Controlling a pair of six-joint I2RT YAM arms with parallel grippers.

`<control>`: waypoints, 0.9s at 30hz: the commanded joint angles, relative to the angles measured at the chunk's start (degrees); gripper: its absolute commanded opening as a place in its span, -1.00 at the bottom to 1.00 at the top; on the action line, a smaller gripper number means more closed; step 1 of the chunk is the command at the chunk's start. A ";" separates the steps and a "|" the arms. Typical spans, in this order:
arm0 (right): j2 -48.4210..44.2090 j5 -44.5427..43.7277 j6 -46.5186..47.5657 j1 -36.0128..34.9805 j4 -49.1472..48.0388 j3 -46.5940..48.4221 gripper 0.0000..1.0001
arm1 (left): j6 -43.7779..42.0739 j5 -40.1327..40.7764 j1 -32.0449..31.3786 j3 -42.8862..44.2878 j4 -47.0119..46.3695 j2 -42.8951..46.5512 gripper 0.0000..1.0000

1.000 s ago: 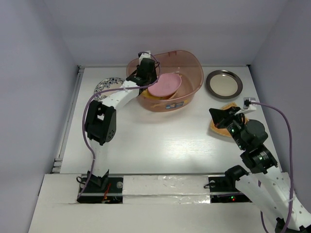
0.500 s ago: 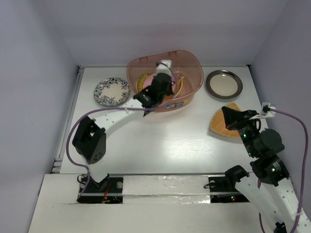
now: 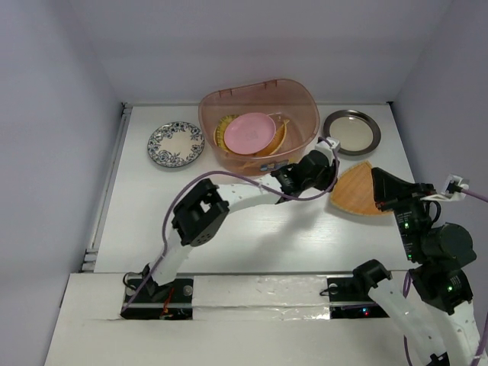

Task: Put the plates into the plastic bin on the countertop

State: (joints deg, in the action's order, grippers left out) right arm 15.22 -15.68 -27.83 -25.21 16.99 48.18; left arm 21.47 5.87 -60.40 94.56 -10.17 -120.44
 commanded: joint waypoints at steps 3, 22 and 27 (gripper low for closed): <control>0.07 0.30 0.77 -0.45 1.55 0.25 -0.62 | 3.39 -5.60 -0.24 10.37 4.54 -7.94 -0.18; 1.92 4.61 0.33 -0.45 -0.38 -2.13 -0.53 | 13.06 -13.78 0.90 10.30 -1.32 -18.52 -1.00; 2.18 3.73 0.59 -0.45 -0.30 -2.30 -0.53 | 13.33 -12.90 0.90 1.34 -7.12 -8.86 -1.00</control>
State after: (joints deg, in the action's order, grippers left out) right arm 17.02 -11.86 -27.86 -25.21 18.81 46.00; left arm 35.66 -8.38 -59.53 100.25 -15.31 -137.25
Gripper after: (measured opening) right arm 0.233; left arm 0.118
